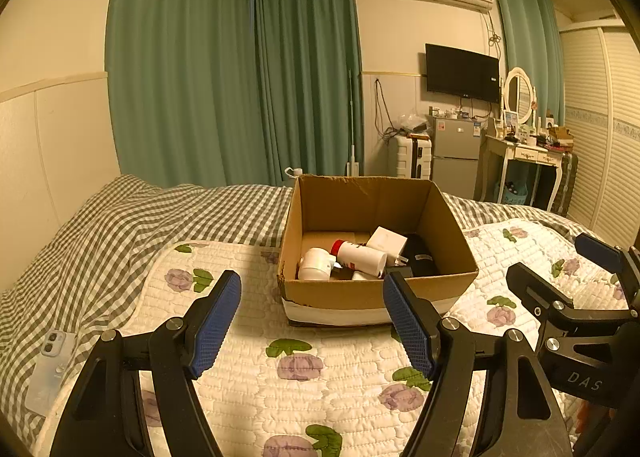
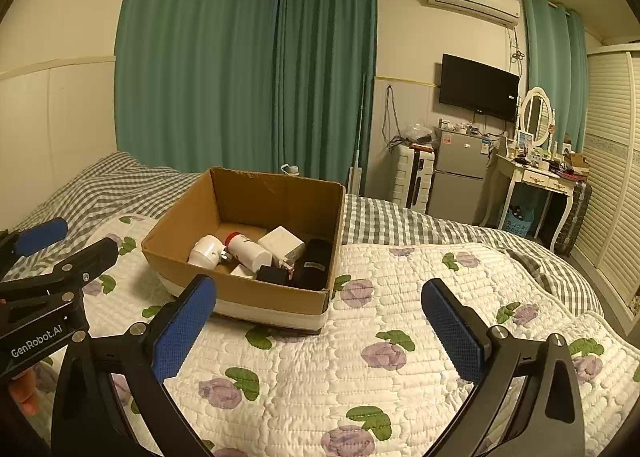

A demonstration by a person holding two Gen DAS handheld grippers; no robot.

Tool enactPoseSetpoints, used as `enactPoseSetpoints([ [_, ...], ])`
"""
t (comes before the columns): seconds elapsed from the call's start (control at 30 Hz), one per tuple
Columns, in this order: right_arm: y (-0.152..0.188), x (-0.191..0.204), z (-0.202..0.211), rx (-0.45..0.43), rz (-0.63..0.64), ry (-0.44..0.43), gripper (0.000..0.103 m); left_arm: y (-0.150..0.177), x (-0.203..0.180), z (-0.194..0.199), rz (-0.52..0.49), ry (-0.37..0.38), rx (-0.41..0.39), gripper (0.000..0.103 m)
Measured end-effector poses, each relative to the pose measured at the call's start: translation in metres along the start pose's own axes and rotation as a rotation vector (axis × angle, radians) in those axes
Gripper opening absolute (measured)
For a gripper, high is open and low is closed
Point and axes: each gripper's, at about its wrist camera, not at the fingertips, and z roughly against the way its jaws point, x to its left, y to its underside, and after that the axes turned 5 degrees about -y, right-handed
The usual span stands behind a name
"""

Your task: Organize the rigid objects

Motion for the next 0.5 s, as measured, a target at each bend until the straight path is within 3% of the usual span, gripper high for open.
enactPoseSetpoints([
  [0.5, 0.0012, -0.0005, 0.0008, 0.007, -0.005, 0.003, 0.103, -0.0004, 0.0004, -0.0001, -0.002, 0.001, -0.001, 0.076],
])
